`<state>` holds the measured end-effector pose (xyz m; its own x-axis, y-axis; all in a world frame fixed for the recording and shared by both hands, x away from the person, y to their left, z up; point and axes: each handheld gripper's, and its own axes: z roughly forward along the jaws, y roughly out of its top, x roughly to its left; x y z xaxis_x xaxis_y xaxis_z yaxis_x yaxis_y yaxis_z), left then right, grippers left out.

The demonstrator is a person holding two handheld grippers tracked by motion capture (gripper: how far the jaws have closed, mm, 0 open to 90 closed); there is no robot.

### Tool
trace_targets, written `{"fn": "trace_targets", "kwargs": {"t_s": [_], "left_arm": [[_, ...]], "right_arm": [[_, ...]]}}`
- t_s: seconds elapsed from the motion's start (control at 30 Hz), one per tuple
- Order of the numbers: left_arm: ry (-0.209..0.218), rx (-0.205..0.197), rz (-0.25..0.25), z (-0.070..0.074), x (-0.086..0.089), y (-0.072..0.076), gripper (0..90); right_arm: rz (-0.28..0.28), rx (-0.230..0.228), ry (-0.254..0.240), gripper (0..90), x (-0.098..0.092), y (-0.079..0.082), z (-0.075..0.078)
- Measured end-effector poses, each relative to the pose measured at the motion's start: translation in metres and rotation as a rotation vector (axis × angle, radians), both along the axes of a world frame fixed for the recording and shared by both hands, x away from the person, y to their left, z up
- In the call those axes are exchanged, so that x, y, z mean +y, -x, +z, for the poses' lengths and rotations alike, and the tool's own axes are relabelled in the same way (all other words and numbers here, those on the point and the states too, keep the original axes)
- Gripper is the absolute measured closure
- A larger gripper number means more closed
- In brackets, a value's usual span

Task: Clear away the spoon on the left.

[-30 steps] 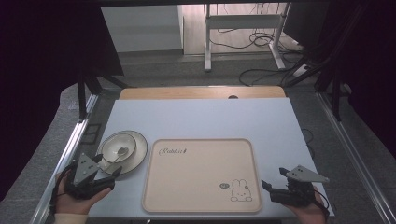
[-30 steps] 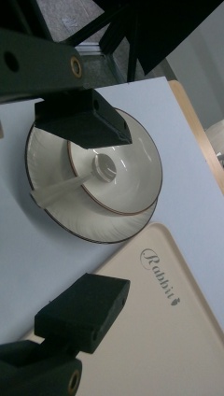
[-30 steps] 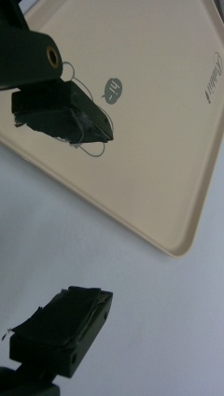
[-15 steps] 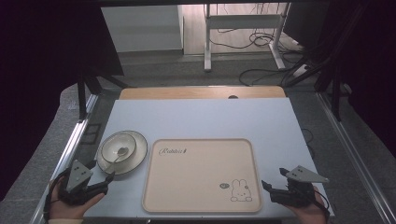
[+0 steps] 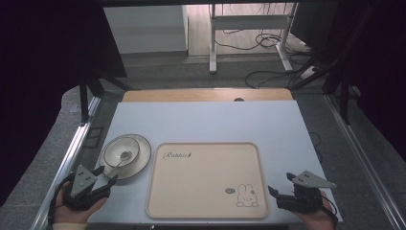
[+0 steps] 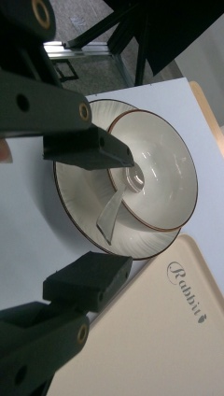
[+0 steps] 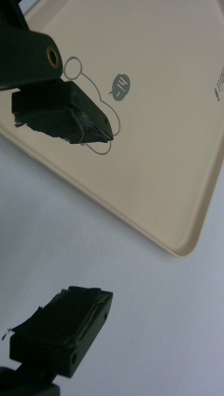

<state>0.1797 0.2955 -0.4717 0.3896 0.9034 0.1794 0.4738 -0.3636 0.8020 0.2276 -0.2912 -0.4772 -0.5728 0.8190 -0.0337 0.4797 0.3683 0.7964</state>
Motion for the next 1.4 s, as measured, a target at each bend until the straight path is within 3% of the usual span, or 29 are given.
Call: {"fn": "trace_targets", "kwargs": {"t_s": [0.47,0.83,0.97,1.4], "left_arm": [[-0.011,-0.016,-0.005,-0.0058,-0.0002,-0.0056,65.9],[-0.022,-0.014,-0.013,-0.0066,-0.0001,-0.0058,74.9],[-0.019,-0.033,0.006,-0.0054,0.0003,-0.0054,78.7],[-0.043,-0.040,0.020,-0.0061,-0.0015,-0.0057,86.9]], "right_arm": [[0.004,0.001,0.005,19.4,0.0003,-0.0001,-0.0006],[0.005,0.002,0.007,19.4,0.0003,-0.0001,-0.0008],[0.004,0.003,0.006,19.5,0.0002,0.0001,-0.0009],[0.006,0.001,0.012,19.5,-0.0003,0.0000,-0.0013]]}}
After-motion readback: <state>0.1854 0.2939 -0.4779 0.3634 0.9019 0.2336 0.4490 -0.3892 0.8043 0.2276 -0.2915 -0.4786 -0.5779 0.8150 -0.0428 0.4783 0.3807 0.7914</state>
